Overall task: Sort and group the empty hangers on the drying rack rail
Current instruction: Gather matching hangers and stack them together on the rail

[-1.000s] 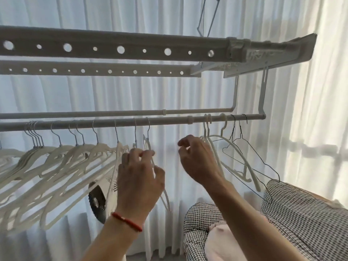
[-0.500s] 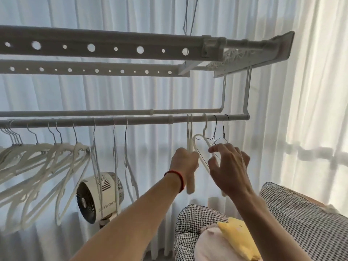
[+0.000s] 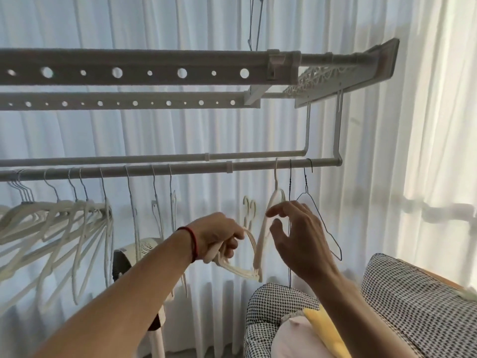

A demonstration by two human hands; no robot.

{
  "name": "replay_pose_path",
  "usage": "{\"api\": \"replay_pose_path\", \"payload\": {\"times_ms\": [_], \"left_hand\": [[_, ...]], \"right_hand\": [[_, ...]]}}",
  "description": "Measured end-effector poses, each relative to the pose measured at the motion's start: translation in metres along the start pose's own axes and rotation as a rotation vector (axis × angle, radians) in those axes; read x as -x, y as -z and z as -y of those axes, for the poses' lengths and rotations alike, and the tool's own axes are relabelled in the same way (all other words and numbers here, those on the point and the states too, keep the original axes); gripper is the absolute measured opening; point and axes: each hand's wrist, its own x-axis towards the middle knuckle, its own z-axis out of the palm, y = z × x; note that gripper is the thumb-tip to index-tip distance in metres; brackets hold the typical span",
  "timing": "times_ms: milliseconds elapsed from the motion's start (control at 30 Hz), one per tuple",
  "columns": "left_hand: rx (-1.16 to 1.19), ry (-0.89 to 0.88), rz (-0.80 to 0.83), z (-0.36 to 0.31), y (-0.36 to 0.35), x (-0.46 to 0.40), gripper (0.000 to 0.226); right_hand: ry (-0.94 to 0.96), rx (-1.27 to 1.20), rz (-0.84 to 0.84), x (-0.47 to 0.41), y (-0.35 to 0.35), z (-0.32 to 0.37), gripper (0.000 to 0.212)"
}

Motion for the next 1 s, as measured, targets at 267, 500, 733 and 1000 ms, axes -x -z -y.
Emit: {"api": "replay_pose_path", "payload": {"times_ms": [267,500,733,1000], "left_hand": [[-0.015,0.018,0.111,0.026,0.070,0.090,0.016],[0.106,-0.041,0.305,0.027,0.151,0.130,0.024],[0.085,-0.143,0.548,0.040,0.216,0.116,0.011],[-0.871,-0.521,-0.255,0.020,0.214,0.077,0.018]], "right_hand": [[0.037,-0.405,0.196,0.001,-0.018,0.058,0.017],[-0.159,-0.063,0.444,0.014,-0.058,0.055,0.039],[-0.110,-0.171,0.438,0.012,-0.077,0.061,0.015],[-0.442,-0.950,0.632,0.017,-0.033,0.053,0.045]]}}
